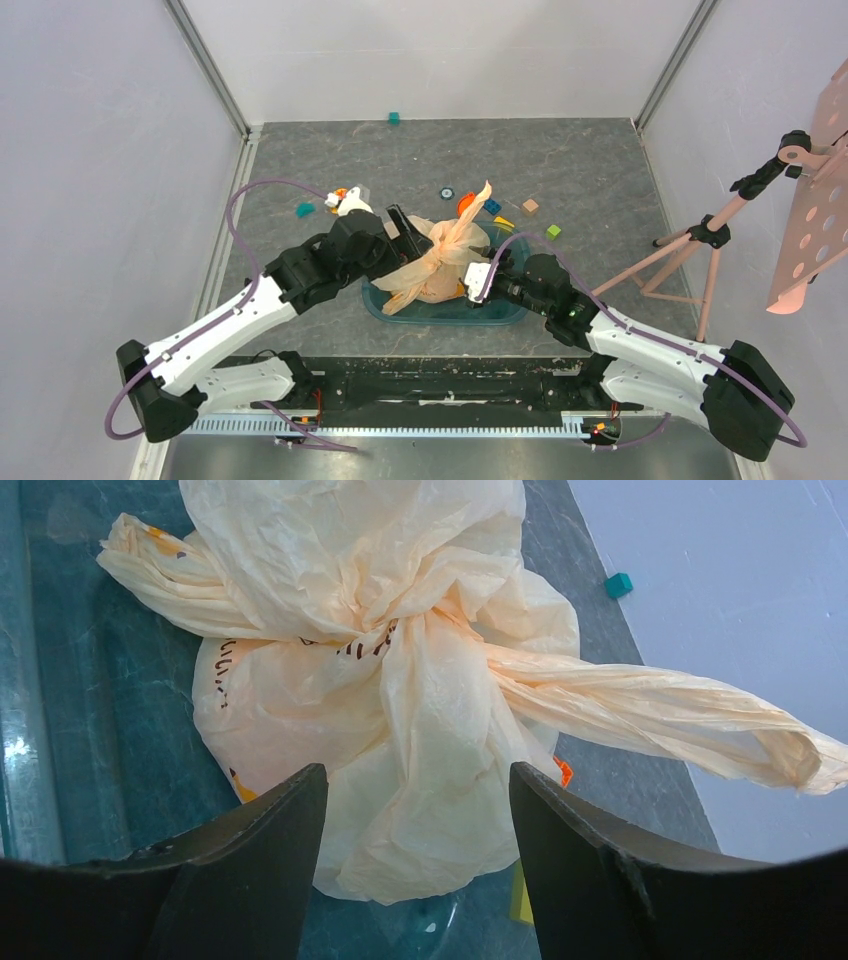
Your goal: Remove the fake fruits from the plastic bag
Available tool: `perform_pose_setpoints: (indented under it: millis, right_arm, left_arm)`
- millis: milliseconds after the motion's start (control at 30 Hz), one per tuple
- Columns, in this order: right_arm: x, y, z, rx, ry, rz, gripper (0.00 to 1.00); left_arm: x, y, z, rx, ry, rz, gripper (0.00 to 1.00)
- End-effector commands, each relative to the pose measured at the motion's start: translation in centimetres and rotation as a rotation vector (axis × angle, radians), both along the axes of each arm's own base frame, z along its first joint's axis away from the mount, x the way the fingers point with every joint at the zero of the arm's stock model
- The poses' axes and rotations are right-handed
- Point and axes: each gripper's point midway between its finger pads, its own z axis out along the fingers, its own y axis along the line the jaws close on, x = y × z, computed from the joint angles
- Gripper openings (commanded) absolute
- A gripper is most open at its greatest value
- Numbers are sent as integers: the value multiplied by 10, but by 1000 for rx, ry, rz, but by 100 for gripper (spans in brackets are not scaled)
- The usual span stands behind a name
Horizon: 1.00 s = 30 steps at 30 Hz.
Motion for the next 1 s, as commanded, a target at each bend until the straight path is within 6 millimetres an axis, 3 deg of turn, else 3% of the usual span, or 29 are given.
perform_pose_setpoints:
  millis: [0,200,567,800,967]
  right_arm:
    - [6,6,26,44,-56,1,69]
    - [6,6,28,60,-74,0,69]
    - [5,18,27,28,-79,60,67]
    - [6,32,29,28,-63,109,54]
    - [7,37,27,23,-34,120,44]
  left_arm:
    - [6,-9,10,-44,3,54,100]
    - [15,-15,-10,22,19,103,100]
    - [32,-19,-31,116,20,140,100]
    - [38,-8,-34,154,-18,174,94]
    - [41,-2,-36,187,-45,187,84]
